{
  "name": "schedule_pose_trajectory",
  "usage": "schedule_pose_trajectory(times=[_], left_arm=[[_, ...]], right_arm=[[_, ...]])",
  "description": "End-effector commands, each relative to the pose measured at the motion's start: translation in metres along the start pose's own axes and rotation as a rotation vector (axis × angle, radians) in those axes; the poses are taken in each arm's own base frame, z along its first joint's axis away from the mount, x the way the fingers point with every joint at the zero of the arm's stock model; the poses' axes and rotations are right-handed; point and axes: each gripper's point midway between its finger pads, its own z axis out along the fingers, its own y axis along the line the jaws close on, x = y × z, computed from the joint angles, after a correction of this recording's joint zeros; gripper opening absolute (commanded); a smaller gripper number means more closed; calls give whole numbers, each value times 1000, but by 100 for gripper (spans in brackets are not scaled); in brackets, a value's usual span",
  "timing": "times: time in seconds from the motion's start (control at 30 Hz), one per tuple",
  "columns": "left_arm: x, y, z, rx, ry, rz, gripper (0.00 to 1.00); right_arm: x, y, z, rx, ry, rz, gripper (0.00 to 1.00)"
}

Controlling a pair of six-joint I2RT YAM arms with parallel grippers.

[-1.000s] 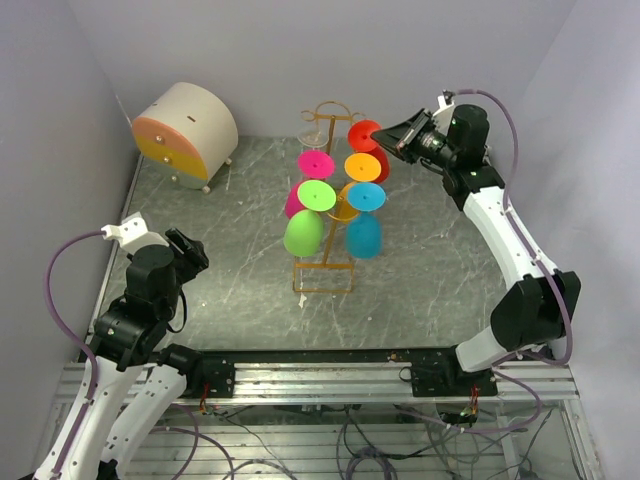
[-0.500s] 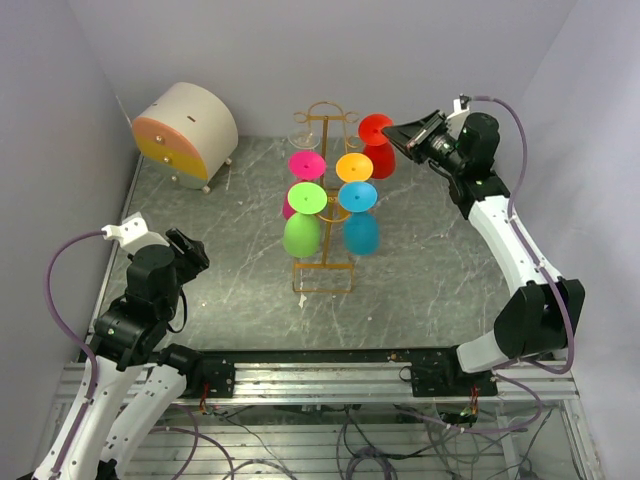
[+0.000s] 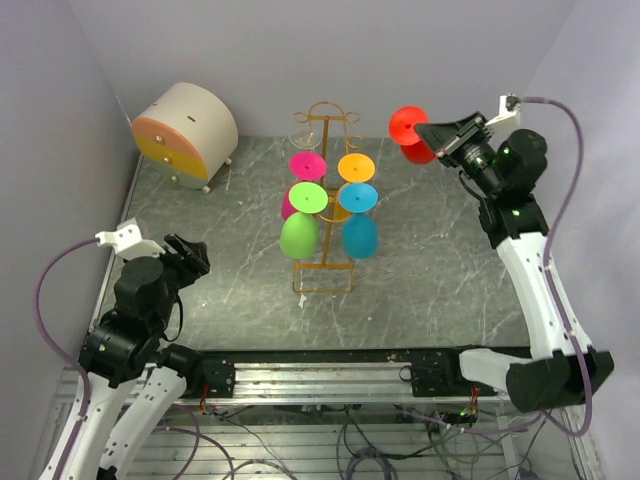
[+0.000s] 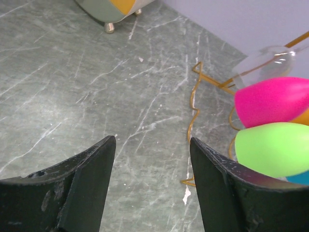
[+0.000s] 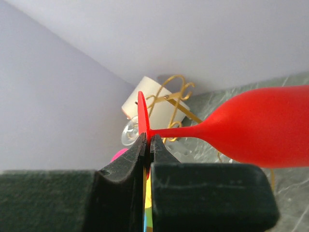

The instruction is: Take the wine glass off the wine glass rack

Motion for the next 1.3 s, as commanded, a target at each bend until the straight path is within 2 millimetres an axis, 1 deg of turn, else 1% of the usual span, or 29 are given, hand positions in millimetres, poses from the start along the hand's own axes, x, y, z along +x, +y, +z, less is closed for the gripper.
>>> schedule_pose_trajectory(times=[0.0,0.07,0.13,0.23,0.3,0.33,0.37,0.4,0.47,0.6,0.67,0.7,0.73,0.8,0.9,0.93,0.97,1.07,1.23,1.27], left_arm=[[-11,-16,-16,111,-36,-31,73],[-12,-17,-23,120,-25,-67,72],[-16,-25,-32,155,-6,-92,72],[-21,-36,-45,202,26,-139,74],[-25,-46,-55,241,53,-166,80],[-28,-51,-60,260,63,-177,85],[-30,-55,-64,278,71,-187,89],[-32,-58,-68,293,78,-203,91],[-35,-65,-74,320,97,-229,92],[-41,-77,-88,378,122,-279,87],[-44,-81,-94,405,127,-297,85],[-45,-83,-96,414,127,-303,84],[-46,-84,-98,424,123,-311,83],[-48,-88,-101,449,123,-320,82],[-47,-93,-104,480,138,-336,82],[-46,-95,-104,487,144,-343,83],[-46,-97,-104,494,150,-350,83],[-48,-101,-106,509,159,-379,83],[-59,-113,-116,561,166,-467,80],[-62,-115,-119,572,166,-485,80]], right_arm=[[-19,32,-31,-29,-53,-266,0],[-12,46,-41,-53,-27,-344,0],[-1,60,-48,-77,6,-426,0],[23,81,-57,-123,85,-510,0],[41,88,-61,-137,142,-552,0],[51,96,-65,-152,164,-573,0],[56,99,-67,-157,175,-589,0],[64,105,-70,-170,188,-609,0],[74,115,-76,-185,201,-643,0],[89,131,-80,-197,216,-720,0],[91,135,-79,-161,201,-768,0],[96,140,-80,-164,204,-781,0],[93,139,-78,-126,182,-816,0],[94,140,-75,-70,161,-870,0],[103,145,-72,-10,135,-970,0],[110,148,-72,7,125,-1017,0],[122,156,-75,3,121,-1063,0],[147,169,-85,19,80,-1218,0],[182,178,-110,-29,48,-1401,0],[184,179,-115,-32,36,-1423,0]])
